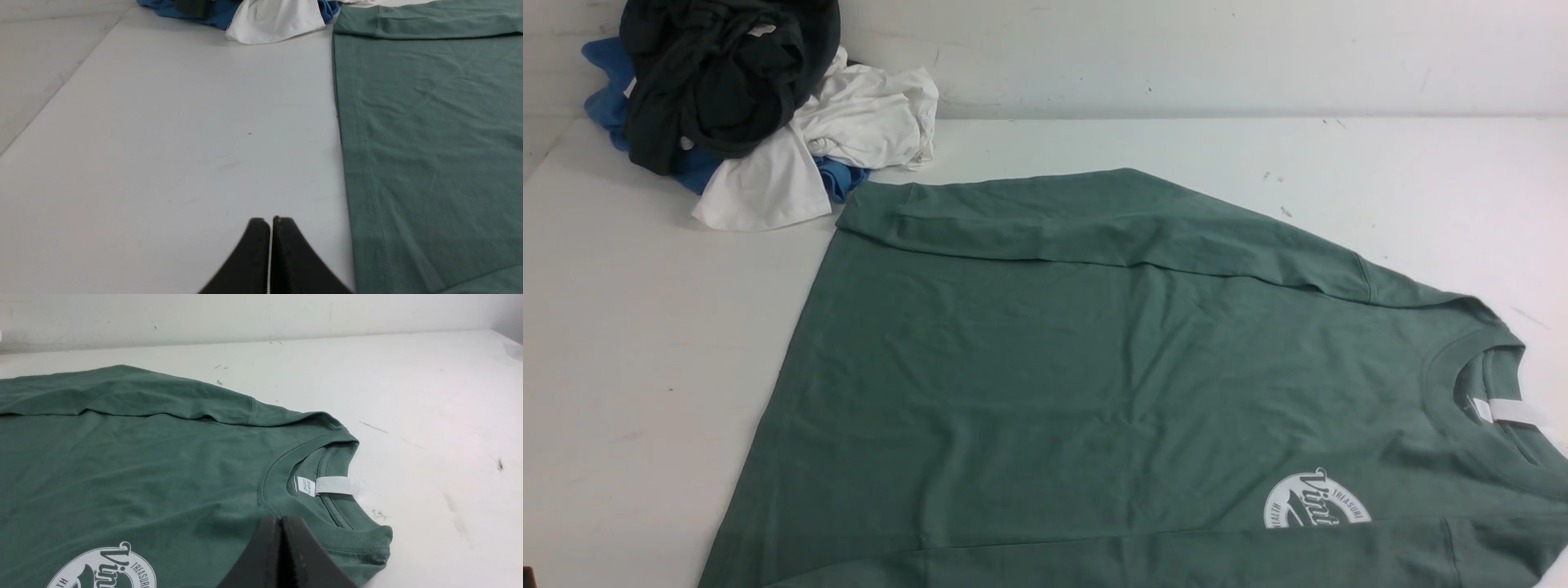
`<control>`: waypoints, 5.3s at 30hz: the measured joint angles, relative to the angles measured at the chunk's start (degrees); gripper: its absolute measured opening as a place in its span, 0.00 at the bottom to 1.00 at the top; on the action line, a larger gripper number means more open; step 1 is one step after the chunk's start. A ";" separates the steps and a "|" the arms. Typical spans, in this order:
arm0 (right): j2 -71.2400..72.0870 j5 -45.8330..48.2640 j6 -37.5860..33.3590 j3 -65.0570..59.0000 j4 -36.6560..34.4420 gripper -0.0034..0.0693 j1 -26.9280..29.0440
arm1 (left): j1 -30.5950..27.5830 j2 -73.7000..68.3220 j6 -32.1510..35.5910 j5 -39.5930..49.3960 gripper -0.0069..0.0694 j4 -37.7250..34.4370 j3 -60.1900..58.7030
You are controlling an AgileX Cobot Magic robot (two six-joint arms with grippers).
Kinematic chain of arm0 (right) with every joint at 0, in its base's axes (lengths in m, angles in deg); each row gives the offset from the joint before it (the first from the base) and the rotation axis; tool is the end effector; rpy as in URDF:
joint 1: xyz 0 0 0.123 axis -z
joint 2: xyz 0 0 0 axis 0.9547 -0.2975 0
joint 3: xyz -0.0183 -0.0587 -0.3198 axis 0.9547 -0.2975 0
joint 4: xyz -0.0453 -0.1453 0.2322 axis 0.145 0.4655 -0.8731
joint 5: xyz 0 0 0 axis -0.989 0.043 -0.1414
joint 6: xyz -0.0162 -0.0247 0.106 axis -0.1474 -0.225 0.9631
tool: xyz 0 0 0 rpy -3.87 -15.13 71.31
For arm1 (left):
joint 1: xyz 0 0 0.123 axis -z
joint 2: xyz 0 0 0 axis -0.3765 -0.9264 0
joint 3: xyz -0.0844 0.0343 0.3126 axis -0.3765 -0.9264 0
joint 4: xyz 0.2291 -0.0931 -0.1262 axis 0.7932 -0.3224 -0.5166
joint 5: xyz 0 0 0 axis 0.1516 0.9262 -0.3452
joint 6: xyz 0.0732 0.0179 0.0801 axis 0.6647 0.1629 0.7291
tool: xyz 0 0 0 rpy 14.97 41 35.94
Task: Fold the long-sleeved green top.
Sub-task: Use the left arm to clamp the cuff closest to it, then use the left arm to drag and place the cuff at the centered position on the left edge of the fabric
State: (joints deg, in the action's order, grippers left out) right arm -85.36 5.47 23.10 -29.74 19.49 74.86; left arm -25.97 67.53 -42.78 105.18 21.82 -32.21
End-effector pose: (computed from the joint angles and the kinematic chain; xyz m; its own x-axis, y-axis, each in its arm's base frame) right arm 0.0567 -0.0039 0.1671 -0.2744 0.0621 -0.9596 0.0674 0.9967 0.0452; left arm 0.0564 0.0025 0.1668 -0.2867 0.0196 -0.9578 -0.0444 0.9984 0.0337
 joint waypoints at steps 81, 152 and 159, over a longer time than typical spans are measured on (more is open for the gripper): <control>-54.05 51.12 -33.55 54.30 -33.95 0.03 -22.85 | 17.84 -76.17 18.44 45.18 0.51 -1.92 49.26; -61.00 38.41 -3.98 52.01 1.13 0.06 -23.75 | 17.88 -87.56 32.90 49.74 0.09 -1.51 83.06; -75.25 33.65 1.75 52.01 4.73 0.28 -23.15 | 17.88 -91.21 32.90 49.76 0.09 -0.43 83.40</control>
State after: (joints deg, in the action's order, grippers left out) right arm -160.61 39.12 24.85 22.27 24.22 51.71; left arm -8.09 -23.67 -9.88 154.94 21.39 51.19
